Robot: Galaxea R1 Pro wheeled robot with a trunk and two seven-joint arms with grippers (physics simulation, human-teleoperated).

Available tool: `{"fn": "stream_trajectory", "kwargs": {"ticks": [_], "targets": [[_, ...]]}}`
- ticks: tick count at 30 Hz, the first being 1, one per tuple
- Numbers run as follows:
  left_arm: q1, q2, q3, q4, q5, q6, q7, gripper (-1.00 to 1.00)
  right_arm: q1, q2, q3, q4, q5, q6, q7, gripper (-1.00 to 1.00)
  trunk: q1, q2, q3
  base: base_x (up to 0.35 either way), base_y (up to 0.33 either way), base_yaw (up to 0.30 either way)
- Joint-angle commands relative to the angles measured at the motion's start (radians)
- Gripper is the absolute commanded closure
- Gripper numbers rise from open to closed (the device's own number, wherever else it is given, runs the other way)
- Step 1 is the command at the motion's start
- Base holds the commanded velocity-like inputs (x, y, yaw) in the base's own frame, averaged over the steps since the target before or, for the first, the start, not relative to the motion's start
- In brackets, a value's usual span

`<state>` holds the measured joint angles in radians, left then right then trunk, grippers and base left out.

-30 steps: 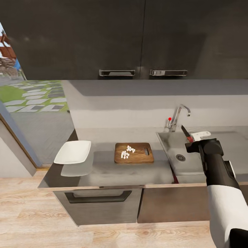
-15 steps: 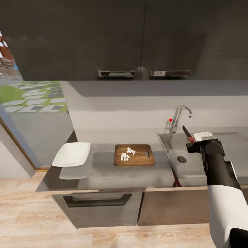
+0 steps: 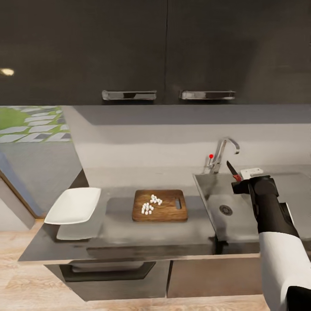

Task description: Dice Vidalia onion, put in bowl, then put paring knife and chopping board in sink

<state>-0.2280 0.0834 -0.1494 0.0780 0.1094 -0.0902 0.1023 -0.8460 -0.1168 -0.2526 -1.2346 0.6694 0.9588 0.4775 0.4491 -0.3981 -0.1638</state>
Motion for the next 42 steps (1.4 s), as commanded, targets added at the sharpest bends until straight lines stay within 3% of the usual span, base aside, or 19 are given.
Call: {"fn": "stream_trajectory", "kwargs": {"ticks": [1,5,9,18,29,42], "targets": [[-0.002,-0.001,-0.009,0.005,0.01,-0.008,0.0,-1.0,-0.001,-0.001,-0.001,0.0,0.01,0.002,0.01,1.0,0.001,-0.002,-0.002,0.138,-0.31,0.0],[-0.002,-0.001,-0.009,0.005,0.01,0.0,0.0,-1.0,-0.001,0.0,-0.001,0.027,0.01,0.003,0.01,1.0,0.001,-0.002,-0.002,0.091,-0.326,0.0],[-0.002,-0.002,-0.009,0.005,0.01,0.001,0.0,-1.0,-0.001,-0.002,-0.003,0.119,0.01,0.001,0.01,1.0,0.001,-0.002,-0.002,0.047,-0.271,0.0],[-0.002,-0.018,-0.009,0.005,0.01,0.0,0.0,-1.0,-0.001,-0.001,-0.011,0.285,0.01,0.012,0.003,1.0,0.001,-0.002,-0.002,0.002,-0.019,0.0],[-0.002,-0.024,-0.009,0.005,0.01,0.0,0.0,-1.0,-0.001,0.002,-0.011,0.315,0.009,0.014,0.008,1.0,0.001,-0.002,-0.003,0.0,0.0,0.0],[-0.002,-0.024,-0.009,0.005,0.01,0.0,0.0,-1.0,-0.001,0.002,-0.014,0.319,0.006,0.006,0.028,1.0,0.001,-0.002,-0.022,0.0,0.0,0.0]]}}
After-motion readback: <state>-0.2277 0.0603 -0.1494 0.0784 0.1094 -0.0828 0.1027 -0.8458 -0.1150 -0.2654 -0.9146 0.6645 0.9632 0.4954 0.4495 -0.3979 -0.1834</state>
